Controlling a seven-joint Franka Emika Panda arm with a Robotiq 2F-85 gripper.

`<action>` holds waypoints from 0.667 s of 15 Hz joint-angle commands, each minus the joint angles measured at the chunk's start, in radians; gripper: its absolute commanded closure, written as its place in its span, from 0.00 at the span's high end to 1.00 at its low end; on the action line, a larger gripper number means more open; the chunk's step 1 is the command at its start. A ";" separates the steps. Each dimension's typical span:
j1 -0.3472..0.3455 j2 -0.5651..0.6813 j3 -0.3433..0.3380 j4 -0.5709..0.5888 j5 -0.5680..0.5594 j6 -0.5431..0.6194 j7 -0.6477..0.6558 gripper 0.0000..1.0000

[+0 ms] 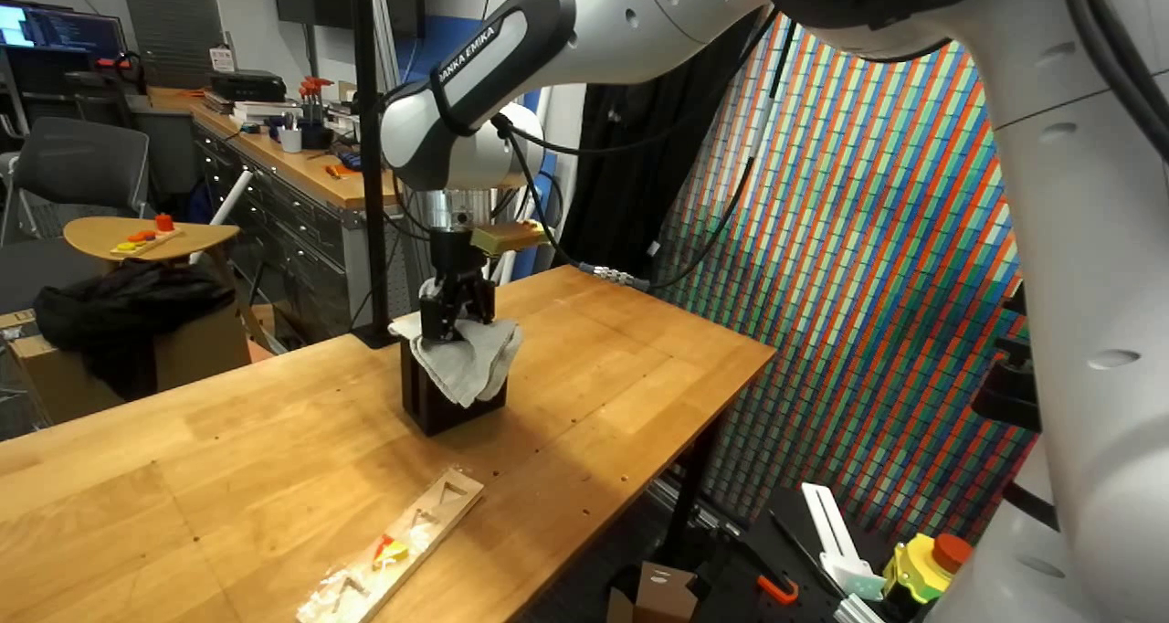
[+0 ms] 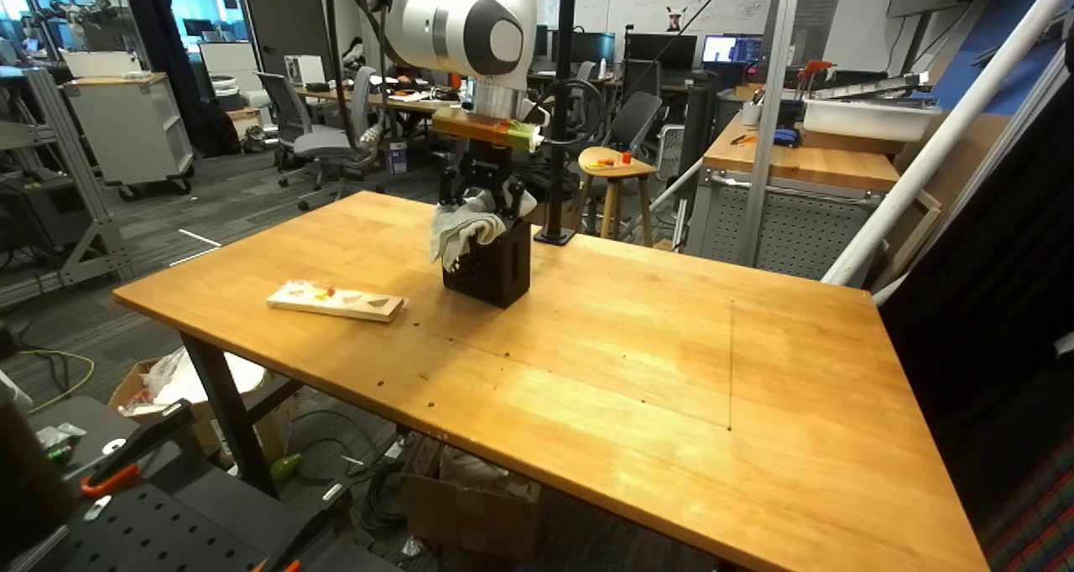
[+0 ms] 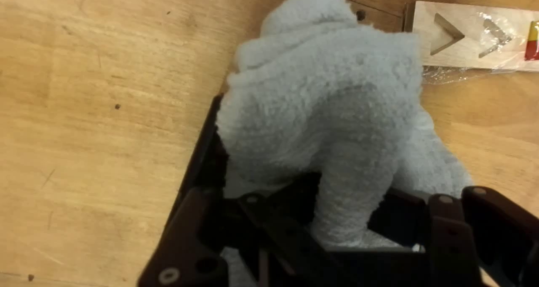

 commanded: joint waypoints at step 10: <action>0.003 0.011 -0.021 -0.013 0.059 -0.029 0.134 0.04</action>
